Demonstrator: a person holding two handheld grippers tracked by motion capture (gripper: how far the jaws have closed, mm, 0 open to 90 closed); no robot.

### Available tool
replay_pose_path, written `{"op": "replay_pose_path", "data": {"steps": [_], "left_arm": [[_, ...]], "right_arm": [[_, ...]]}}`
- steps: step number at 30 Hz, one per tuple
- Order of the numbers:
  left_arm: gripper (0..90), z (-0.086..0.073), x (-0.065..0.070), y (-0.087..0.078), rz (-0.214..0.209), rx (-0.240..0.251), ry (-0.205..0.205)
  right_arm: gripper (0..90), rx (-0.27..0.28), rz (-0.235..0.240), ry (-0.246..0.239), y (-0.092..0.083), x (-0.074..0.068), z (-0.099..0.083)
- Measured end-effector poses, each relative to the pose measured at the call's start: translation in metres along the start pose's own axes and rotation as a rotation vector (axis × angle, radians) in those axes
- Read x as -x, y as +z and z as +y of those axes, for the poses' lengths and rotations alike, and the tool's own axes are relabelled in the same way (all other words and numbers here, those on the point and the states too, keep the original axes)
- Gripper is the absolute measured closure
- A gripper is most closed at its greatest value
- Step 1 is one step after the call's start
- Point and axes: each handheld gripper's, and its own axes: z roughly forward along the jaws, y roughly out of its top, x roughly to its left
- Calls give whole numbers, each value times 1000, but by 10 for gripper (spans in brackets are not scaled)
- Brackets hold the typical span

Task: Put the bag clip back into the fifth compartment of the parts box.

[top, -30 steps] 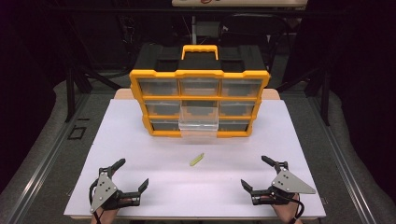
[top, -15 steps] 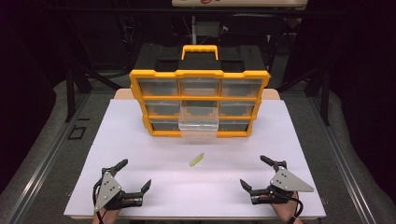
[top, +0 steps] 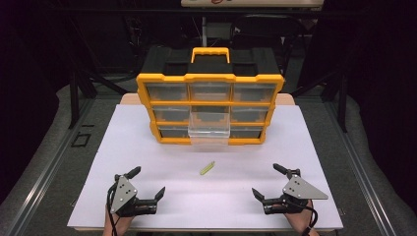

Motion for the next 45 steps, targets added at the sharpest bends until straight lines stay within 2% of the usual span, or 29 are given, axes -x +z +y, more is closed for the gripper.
{"op": "replay_pose_path", "data": {"steps": [1, 6, 13, 25, 29, 34, 45], "left_arm": [[0, 2, 3, 4, -8, -19, 5], [0, 4, 5, 12, -14, -54, 6], [0, 10, 6, 27, -22, -112, -9], [0, 16, 9, 43, -47, -163, -6], [0, 19, 9, 48, -60, -184, -19], [0, 22, 11, 54, -57, -199, -13], [0, 30, 14, 68, -86, -250, -4]], "right_arm": [[0, 0, 0, -2, 0, 0, 0], [0, -2, 0, -1, 0, 0, 0], [0, -8, -8, -5, -1, 1, 0], [0, -12, -13, 1, -1, 3, -1], [0, -16, -14, 5, 0, 3, -1], [0, -18, -15, 4, -1, 3, -1], [0, -27, -11, 11, 1, 4, -2]]}}
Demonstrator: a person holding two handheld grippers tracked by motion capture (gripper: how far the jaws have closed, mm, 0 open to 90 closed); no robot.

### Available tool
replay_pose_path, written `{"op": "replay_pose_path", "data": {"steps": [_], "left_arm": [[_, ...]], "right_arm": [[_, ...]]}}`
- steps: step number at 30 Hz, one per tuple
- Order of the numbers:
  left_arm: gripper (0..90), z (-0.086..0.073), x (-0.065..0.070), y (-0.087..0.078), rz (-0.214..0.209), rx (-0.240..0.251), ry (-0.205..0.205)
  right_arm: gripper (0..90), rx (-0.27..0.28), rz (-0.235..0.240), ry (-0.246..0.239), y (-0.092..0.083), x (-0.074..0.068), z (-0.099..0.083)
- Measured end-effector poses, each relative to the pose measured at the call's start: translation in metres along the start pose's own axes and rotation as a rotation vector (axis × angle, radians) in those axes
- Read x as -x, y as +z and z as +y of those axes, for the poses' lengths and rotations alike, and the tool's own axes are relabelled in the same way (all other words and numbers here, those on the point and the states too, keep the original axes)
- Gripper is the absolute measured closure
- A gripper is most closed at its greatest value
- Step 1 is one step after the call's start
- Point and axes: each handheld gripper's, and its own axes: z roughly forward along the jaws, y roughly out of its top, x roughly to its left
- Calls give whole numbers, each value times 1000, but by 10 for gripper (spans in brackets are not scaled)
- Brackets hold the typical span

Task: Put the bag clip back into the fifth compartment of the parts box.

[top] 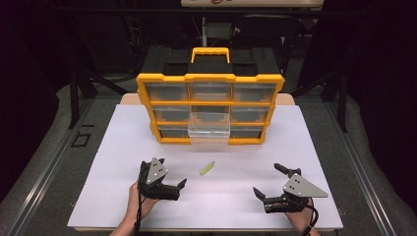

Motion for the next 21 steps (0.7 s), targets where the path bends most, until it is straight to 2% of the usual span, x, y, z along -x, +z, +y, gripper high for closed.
{"op": "replay_pose_path", "data": {"steps": [13, 21], "left_arm": [[0, 15, 4, 15, -48, -54, 28], [0, 22, 7, 24, -61, -91, 45]], "right_arm": [[0, -6, 8, -2, 1, 0, 0], [0, -8, 6, -2, 0, 1, -1]]}}
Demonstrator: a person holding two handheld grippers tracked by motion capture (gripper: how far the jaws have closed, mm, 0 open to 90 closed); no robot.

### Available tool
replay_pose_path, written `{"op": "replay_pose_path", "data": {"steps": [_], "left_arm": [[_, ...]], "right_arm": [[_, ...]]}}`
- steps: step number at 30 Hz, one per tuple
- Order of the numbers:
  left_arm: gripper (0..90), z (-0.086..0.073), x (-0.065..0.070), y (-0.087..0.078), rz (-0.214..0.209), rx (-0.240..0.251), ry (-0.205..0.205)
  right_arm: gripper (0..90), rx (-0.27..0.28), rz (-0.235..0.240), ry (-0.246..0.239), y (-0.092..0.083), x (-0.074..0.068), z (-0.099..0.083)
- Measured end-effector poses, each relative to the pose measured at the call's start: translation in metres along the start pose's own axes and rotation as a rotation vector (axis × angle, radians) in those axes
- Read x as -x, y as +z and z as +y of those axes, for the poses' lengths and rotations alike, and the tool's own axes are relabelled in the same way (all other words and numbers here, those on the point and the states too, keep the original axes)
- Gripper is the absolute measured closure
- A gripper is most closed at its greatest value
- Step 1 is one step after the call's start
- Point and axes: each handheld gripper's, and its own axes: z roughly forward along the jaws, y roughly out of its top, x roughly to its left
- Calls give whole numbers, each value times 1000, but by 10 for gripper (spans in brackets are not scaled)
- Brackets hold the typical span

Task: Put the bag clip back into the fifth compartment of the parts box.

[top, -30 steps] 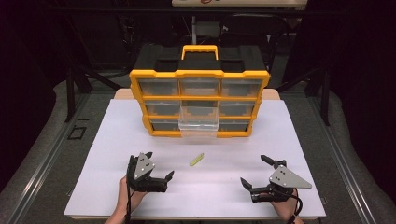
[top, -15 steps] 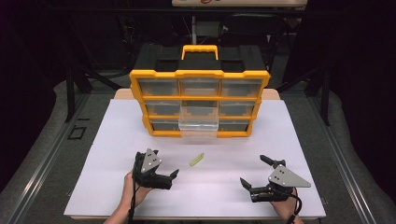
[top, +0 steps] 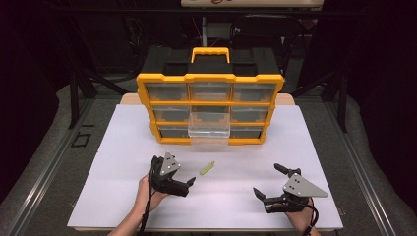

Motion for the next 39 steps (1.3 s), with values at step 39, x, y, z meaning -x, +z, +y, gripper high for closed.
{"op": "replay_pose_path", "data": {"steps": [39], "left_arm": [[295, 35, 30, 47, 11, -178, 125]], "right_arm": [[0, -25, 4, -4, 1, 1, -1]]}}
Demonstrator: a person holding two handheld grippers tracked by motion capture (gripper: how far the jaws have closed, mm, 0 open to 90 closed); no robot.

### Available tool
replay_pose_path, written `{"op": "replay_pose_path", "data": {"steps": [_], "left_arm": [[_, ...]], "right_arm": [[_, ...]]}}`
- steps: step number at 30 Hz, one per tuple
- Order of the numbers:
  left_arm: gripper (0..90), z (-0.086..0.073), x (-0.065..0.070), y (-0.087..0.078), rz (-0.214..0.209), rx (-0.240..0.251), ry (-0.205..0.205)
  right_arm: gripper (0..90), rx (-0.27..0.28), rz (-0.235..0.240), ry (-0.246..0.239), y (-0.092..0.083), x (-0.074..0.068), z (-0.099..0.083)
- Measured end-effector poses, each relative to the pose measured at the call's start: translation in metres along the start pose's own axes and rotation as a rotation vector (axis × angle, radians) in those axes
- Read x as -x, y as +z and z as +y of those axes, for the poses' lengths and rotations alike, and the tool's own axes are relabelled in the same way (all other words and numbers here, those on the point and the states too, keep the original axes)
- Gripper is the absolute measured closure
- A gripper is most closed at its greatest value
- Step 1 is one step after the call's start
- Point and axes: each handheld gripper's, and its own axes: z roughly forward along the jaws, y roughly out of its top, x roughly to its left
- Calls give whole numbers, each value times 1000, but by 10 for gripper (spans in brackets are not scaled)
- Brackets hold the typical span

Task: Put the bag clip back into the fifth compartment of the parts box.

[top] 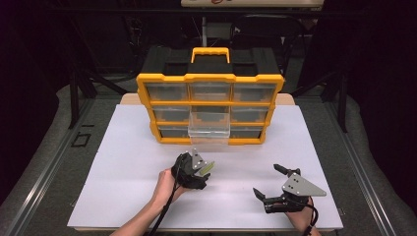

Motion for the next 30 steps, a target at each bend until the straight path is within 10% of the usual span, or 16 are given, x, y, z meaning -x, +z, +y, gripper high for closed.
{"op": "replay_pose_path", "data": {"steps": [14, 30], "left_arm": [[651, 11, 1, 27, -24, -116, 53], [752, 14, -4, 36, -73, -151, 28]], "right_arm": [[0, -9, 5, -3, 0, 0, 0], [0, -16, 11, -4, 1, -1, 0]]}}
